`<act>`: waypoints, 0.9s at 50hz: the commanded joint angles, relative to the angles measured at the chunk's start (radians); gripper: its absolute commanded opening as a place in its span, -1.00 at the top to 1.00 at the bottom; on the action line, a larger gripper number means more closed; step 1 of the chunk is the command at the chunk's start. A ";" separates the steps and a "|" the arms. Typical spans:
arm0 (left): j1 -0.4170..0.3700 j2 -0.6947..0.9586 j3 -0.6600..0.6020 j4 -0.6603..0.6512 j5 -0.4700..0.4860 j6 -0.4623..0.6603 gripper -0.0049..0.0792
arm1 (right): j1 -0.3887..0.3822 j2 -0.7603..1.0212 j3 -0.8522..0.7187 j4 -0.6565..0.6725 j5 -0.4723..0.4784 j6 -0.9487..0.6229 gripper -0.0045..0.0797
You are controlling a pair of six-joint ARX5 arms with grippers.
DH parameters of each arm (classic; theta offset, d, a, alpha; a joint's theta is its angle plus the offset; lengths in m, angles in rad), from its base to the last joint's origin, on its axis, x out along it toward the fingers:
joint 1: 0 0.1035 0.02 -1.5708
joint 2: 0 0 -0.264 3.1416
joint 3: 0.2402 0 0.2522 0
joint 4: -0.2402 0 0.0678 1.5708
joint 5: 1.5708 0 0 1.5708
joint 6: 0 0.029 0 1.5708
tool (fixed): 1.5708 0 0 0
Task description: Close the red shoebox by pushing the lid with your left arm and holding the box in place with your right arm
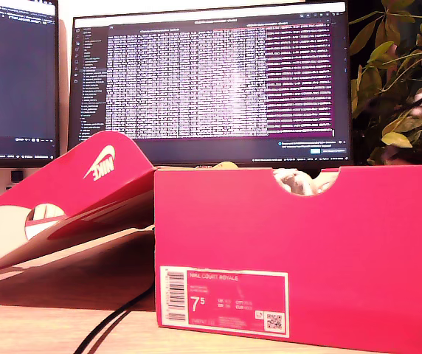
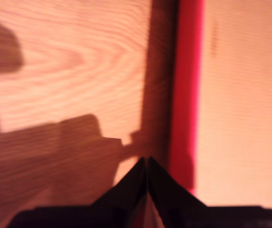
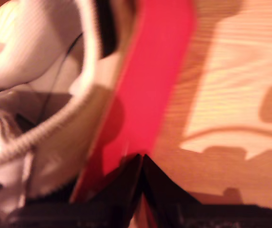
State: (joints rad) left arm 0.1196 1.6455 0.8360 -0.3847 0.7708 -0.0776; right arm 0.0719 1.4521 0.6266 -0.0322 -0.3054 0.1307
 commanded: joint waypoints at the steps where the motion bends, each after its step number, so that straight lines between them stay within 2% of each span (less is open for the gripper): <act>1: -0.006 0.019 0.010 0.004 0.009 -0.002 0.93 | 0.021 0.010 0.011 0.029 -0.011 0.001 0.92; 4: -0.012 0.019 0.010 0.003 0.021 -0.012 0.93 | 0.028 0.010 0.011 0.036 -0.010 0.001 0.92; 11: -0.018 0.019 0.010 0.013 0.125 -0.040 0.93 | 0.033 0.010 0.011 0.045 -0.011 0.002 0.92; 27: -0.026 0.019 0.061 0.006 0.212 -0.059 0.93 | 0.033 0.010 0.011 0.043 -0.024 0.002 0.92; 45: -0.031 0.014 0.264 -0.185 0.338 -0.059 0.93 | 0.053 0.010 0.011 0.043 -0.057 0.002 0.92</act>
State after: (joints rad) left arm 0.1207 1.6585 1.0977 -0.5404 1.0706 -0.1505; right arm 0.0849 1.4525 0.6266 0.0010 -0.3119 0.1307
